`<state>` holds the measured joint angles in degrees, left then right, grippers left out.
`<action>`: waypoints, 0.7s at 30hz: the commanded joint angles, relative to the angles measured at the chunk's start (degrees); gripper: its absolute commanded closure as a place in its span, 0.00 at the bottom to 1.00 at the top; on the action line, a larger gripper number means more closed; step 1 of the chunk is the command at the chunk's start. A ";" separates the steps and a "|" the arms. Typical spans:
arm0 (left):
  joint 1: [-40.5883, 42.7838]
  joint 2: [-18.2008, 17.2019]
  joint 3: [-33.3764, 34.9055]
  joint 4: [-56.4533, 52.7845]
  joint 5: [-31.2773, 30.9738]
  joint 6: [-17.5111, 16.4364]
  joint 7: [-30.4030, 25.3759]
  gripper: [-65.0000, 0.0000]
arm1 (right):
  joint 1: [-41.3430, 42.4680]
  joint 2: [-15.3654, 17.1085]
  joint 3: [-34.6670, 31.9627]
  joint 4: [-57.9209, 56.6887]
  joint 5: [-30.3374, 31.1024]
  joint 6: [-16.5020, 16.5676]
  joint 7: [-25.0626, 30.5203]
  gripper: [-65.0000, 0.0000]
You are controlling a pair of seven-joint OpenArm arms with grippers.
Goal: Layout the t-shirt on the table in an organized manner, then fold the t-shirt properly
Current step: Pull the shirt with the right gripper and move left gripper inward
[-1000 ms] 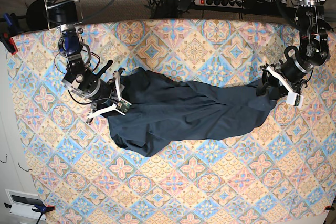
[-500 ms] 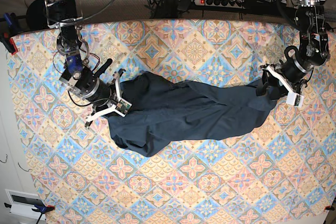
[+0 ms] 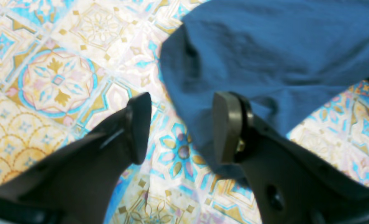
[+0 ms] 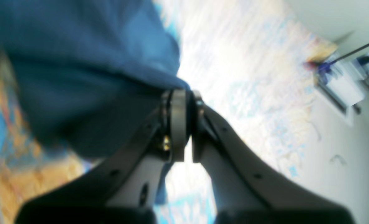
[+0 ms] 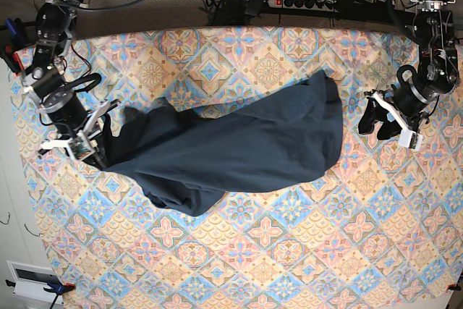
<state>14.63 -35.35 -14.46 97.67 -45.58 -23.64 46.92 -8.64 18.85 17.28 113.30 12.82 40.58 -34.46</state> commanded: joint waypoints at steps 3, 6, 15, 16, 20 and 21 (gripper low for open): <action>-0.61 0.41 -0.44 0.66 -0.79 -0.23 -1.33 0.52 | -1.16 1.06 7.73 0.95 9.82 -0.58 -0.22 0.99; -0.61 2.34 -0.18 0.57 -0.79 -0.23 -1.33 0.52 | -1.25 1.06 11.25 0.95 14.92 -0.58 -3.74 0.99; -3.86 6.65 15.82 1.01 -0.88 -0.23 0.86 0.52 | -1.33 0.97 11.34 0.42 15.53 -0.58 -4.80 0.99; -4.13 7.35 17.67 1.01 -0.88 -0.23 0.86 0.52 | -1.25 0.97 10.72 0.16 15.53 -0.58 -4.80 0.99; -3.86 9.02 22.06 1.10 -1.14 -0.23 0.95 0.52 | -1.25 0.97 9.84 0.16 15.53 -0.58 -4.80 0.99; -3.78 9.46 23.12 1.54 -1.14 -0.23 0.95 0.52 | -1.25 0.97 9.84 0.16 15.53 -0.58 -4.80 0.99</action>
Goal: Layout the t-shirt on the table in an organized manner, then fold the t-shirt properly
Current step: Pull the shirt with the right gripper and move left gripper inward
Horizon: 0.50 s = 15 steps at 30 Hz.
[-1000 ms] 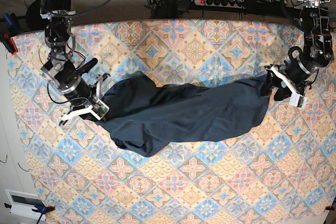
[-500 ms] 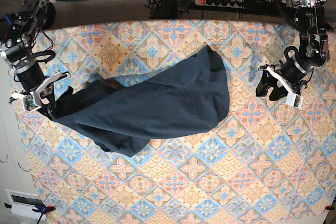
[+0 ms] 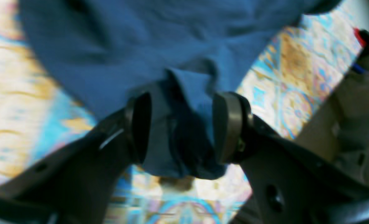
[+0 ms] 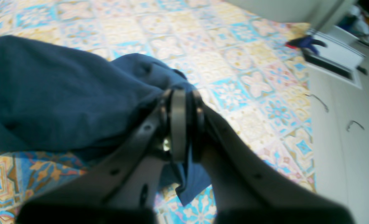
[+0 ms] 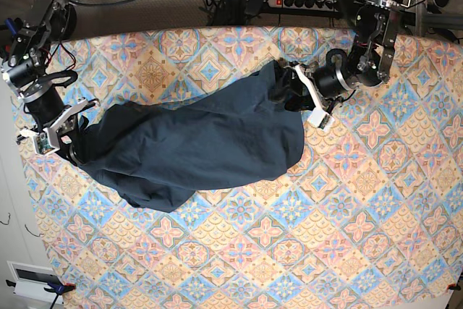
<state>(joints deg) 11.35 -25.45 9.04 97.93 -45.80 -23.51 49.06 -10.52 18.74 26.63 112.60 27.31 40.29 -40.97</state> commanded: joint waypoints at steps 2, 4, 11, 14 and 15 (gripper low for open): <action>0.56 0.62 1.12 2.77 -0.92 -0.36 -1.19 0.52 | 0.63 1.08 0.49 0.85 0.95 -0.29 1.72 0.99; 1.79 1.50 1.38 4.62 -0.92 -0.36 -1.19 0.52 | 0.63 1.08 0.49 0.85 0.95 -0.29 1.72 0.99; 3.11 4.66 1.56 2.16 -0.75 -0.27 -1.19 0.52 | 0.63 1.08 0.49 0.85 0.95 -0.29 1.72 0.99; 3.02 5.72 1.56 0.66 -0.57 -0.19 -1.19 0.53 | 0.63 1.08 0.49 0.85 0.95 -0.29 1.72 0.99; 3.02 6.07 1.56 0.40 -0.57 -0.19 -1.19 0.54 | 0.63 1.08 0.49 0.85 0.95 -0.29 1.72 0.99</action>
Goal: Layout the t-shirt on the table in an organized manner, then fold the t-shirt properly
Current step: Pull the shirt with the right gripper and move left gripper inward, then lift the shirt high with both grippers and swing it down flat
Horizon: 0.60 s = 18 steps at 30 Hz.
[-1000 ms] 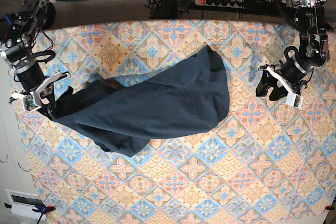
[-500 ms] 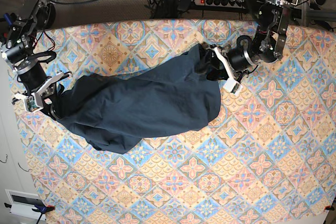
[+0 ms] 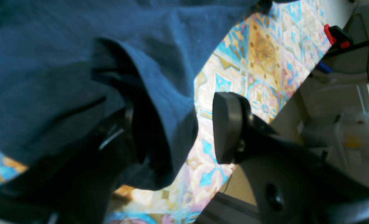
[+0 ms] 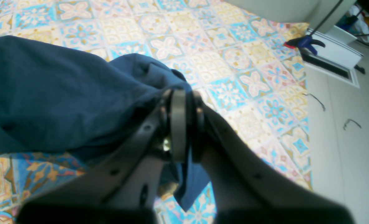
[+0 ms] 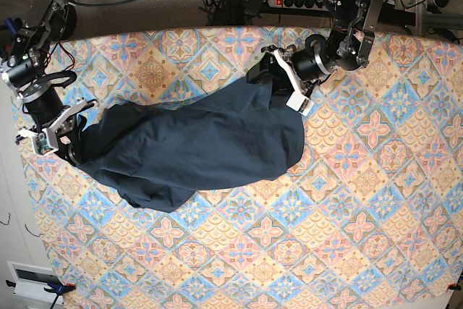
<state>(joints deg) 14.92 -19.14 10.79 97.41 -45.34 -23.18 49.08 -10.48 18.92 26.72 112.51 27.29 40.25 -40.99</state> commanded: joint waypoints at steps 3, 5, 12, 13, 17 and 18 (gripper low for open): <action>-0.81 0.37 -0.46 0.13 -1.21 -0.51 -1.30 0.83 | 0.59 0.91 0.40 0.94 0.98 -0.25 1.83 0.99; -1.42 1.51 -2.04 0.22 -1.38 -0.43 -1.48 1.00 | 0.68 0.91 0.40 0.94 0.98 -0.25 1.83 0.99; -9.42 1.60 -17.25 0.84 -10.44 -0.43 -1.21 1.00 | 6.83 0.82 0.49 0.85 -6.76 -0.25 1.74 0.99; -11.09 0.01 -19.01 0.31 -12.81 -0.43 -1.21 1.00 | 7.89 0.73 0.40 0.77 -7.90 -0.25 1.74 0.99; -17.95 -5.61 -22.00 -4.26 -19.67 -0.51 -1.21 1.00 | 12.99 0.91 0.22 -1.17 -8.87 -0.25 1.65 0.99; -20.06 -6.93 -22.26 -5.23 -21.43 -0.51 -1.21 1.00 | 14.74 0.99 0.05 -1.87 -8.87 -0.25 1.65 0.99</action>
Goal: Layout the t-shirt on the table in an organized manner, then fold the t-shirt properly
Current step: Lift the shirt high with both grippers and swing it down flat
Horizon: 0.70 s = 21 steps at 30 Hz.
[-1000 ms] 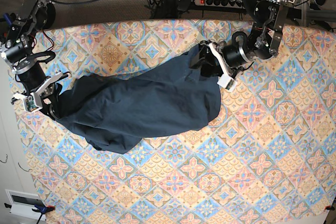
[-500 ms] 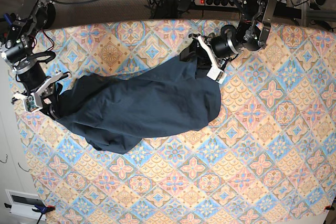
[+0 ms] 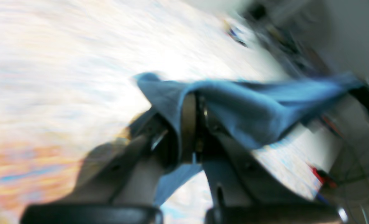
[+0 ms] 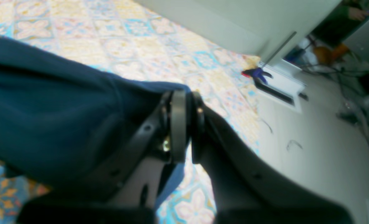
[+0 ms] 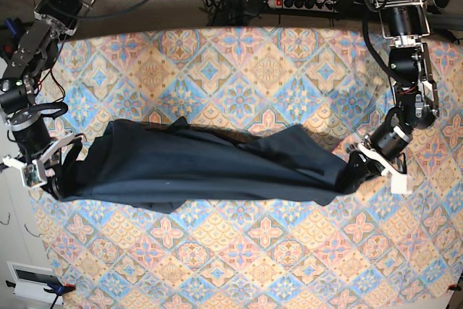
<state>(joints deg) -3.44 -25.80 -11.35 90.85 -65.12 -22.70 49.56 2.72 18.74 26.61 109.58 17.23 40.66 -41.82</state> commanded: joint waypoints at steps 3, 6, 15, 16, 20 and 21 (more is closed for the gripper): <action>-8.12 -3.96 -0.12 -1.84 -5.08 -1.08 -1.69 1.00 | 6.11 2.05 -3.27 -0.88 1.01 -0.66 2.48 0.99; -14.01 -7.38 0.32 -4.91 -7.98 -1.17 -1.69 1.00 | 10.77 3.90 -7.14 -1.93 1.01 -0.66 2.48 0.99; -36.78 -14.33 8.94 -17.22 -12.72 -1.17 -1.69 1.00 | 25.28 6.44 -14.61 -10.90 1.01 -0.66 2.48 0.99; -40.21 -14.33 11.05 -18.28 -12.46 -1.17 -1.69 1.00 | 27.92 6.44 -15.75 -12.04 1.01 -0.66 2.48 0.99; -52.51 -13.45 19.22 -25.31 -12.37 -1.17 -1.87 1.00 | 37.94 6.44 -19.18 -17.32 1.01 -0.66 2.48 0.99; -54.89 -13.10 20.45 -26.89 -12.37 -1.17 -1.96 1.00 | 40.14 6.44 -19.62 -18.63 1.01 -0.66 2.66 0.99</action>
<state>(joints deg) -56.05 -38.39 9.65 62.96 -76.03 -23.20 49.60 40.58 24.03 6.59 90.30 17.67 40.60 -40.80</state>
